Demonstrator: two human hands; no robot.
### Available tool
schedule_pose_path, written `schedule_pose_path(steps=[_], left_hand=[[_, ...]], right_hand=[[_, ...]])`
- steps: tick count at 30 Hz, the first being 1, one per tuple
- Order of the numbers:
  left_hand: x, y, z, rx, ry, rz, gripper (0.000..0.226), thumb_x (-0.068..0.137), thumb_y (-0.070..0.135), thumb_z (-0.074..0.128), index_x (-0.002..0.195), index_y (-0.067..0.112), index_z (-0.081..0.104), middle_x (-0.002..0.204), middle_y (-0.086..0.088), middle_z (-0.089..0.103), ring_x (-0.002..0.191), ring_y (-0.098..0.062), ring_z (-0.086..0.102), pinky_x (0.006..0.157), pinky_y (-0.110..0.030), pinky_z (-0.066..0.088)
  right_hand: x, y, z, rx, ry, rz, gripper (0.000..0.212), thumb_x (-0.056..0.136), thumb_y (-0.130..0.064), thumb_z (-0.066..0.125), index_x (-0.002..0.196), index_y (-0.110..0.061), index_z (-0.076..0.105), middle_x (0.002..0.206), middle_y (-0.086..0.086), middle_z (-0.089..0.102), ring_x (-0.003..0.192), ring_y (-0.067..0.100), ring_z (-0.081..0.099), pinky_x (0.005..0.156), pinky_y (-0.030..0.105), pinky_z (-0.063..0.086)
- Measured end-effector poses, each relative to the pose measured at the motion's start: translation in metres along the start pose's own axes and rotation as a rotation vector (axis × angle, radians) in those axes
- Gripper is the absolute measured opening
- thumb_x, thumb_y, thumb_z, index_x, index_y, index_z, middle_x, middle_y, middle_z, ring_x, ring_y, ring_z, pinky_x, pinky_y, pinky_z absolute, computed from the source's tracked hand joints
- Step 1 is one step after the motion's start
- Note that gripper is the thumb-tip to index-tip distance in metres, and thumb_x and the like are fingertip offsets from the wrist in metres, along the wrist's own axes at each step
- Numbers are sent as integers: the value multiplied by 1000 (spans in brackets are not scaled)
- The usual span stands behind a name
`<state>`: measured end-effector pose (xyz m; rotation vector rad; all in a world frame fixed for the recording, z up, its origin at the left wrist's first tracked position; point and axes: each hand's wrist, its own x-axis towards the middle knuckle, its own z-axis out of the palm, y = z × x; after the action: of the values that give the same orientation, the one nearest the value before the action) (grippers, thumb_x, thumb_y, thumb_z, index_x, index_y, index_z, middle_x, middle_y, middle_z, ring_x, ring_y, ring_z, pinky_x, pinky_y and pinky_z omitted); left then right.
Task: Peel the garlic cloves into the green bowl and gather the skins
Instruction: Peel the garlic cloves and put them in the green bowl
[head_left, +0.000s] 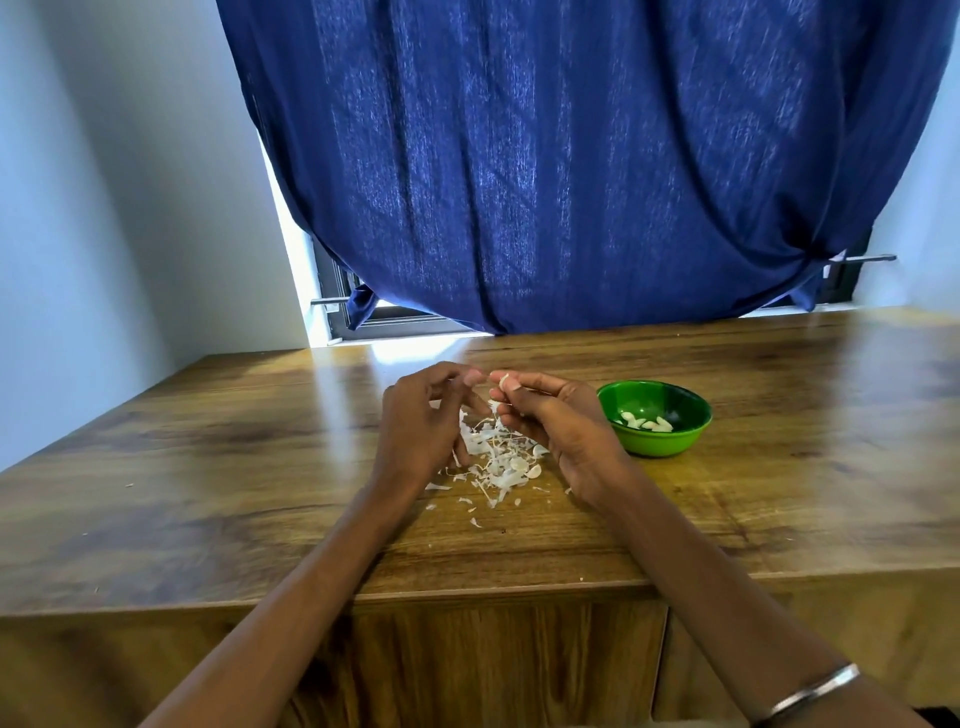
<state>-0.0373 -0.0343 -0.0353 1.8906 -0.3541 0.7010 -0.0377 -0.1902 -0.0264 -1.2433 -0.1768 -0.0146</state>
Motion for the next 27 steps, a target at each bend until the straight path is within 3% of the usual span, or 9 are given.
schedule_pose_path(steps=[4,7,10,14,17,19,21,24,27], left_hand=[[-1,2,1,-11,-26,17,27,95,2,69,116,19,70,114,9,72,45,-24,67,38,-30,50],[0,0,2,-64,-43,-1,22,102,10,61,116,19,76,106,4,77,49,-27,69,38,-28,49],[1,1,1,-113,-84,-61,14,98,15,68,104,17,80,87,2,79,51,-28,70,38,-24,47],[6,0,-2,-209,-32,-116,6,94,9,73,96,7,78,93,0,78,47,-22,64,37,-26,46],[6,-2,-3,-223,29,-122,6,94,11,72,95,10,78,94,2,78,48,-21,64,38,-26,46],[7,-3,-3,-225,26,-127,6,94,11,72,96,11,78,94,4,78,48,-19,64,39,-27,47],[7,-3,-3,-230,4,-132,7,94,8,72,96,10,78,93,2,78,47,-19,63,38,-27,47],[6,-2,-2,-225,0,-135,7,93,7,73,97,9,78,91,-1,79,45,-18,63,38,-26,47],[7,-3,-2,-217,29,-134,5,91,9,76,95,9,79,87,-1,79,45,-18,62,38,-24,45]], right_hand=[[-2,-2,0,39,-6,8,18,88,-1,70,106,-3,69,86,12,78,77,13,75,70,19,60],[-2,-2,0,32,-2,18,22,87,-2,72,108,-4,65,88,14,78,80,16,75,71,21,61],[-1,0,0,-37,-26,18,25,86,-5,74,109,-6,64,88,15,78,80,17,75,70,22,61],[0,5,1,-271,29,-52,13,92,-18,71,101,-7,70,82,8,78,74,15,75,68,23,60],[1,9,1,-385,79,-131,31,101,-30,57,87,-9,75,76,6,77,68,17,75,61,22,59],[1,10,1,-465,92,-167,24,100,-23,61,86,-10,75,75,6,76,64,17,74,58,21,58],[2,11,0,-627,75,-224,5,92,-13,71,92,-16,75,82,-1,76,69,7,73,63,18,58],[1,10,1,-748,48,-276,27,82,-7,80,100,-26,73,92,-14,73,76,-3,71,73,18,60],[1,10,4,-697,59,-313,21,88,-8,75,99,-26,72,87,-8,76,71,5,74,72,31,63]])
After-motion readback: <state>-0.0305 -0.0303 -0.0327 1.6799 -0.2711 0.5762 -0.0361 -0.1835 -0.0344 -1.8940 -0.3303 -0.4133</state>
